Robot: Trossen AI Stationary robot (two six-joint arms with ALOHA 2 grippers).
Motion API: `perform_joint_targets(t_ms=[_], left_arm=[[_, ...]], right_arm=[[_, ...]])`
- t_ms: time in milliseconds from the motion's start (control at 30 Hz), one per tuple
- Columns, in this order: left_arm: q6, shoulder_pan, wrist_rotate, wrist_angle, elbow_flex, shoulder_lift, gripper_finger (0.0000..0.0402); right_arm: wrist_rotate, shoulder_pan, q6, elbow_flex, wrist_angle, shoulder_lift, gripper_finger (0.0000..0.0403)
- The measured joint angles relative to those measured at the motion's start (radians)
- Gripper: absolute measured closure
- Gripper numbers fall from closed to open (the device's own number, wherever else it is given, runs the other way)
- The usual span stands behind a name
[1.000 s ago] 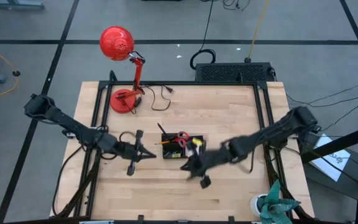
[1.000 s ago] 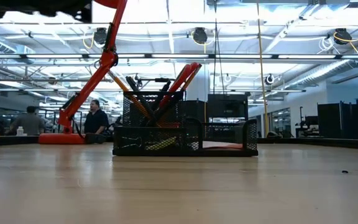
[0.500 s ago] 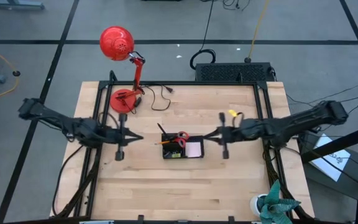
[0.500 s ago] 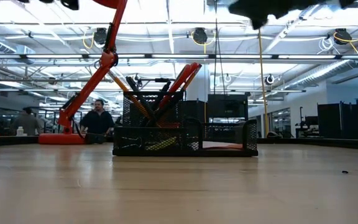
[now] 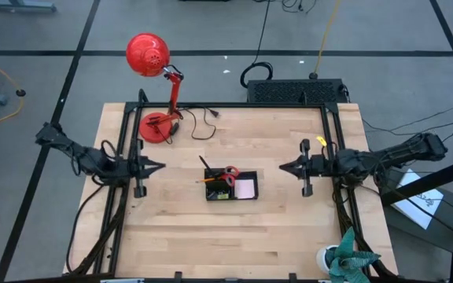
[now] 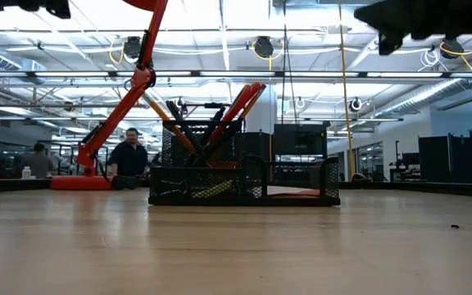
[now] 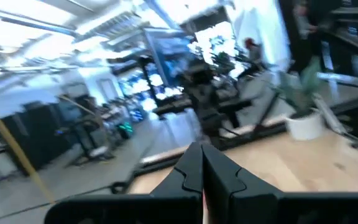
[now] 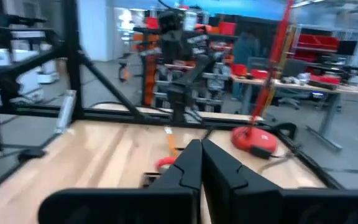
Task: Pick and place office supplies into organizer
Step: Return to Home Position
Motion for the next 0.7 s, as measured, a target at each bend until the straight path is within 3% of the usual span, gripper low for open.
perform_joint_targets(t_ms=[267,467,567,700], left_arm=[[-0.072,0.161,0.089,0.002,-0.028,-0.014,0.0401],[-0.112,0.141,0.096,-0.133,-0.037,-0.138,0.0401],[-0.059,0.143,0.137,-0.024,-0.091,-0.186,0.0401],[-0.059,0.174,0.052,-0.071,-0.127,-0.249,0.0401]], right_arm=[[-0.234,-0.225,0.095,-0.01,0.027,-0.029,0.0403],[-0.257,-0.229,0.109,-0.041,0.003,-0.115,0.0403],[-0.225,-0.222,0.113,-0.104,0.097,-0.138,0.0403],[-0.183,-0.231,0.112,-0.168,0.161,-0.166,0.0403]])
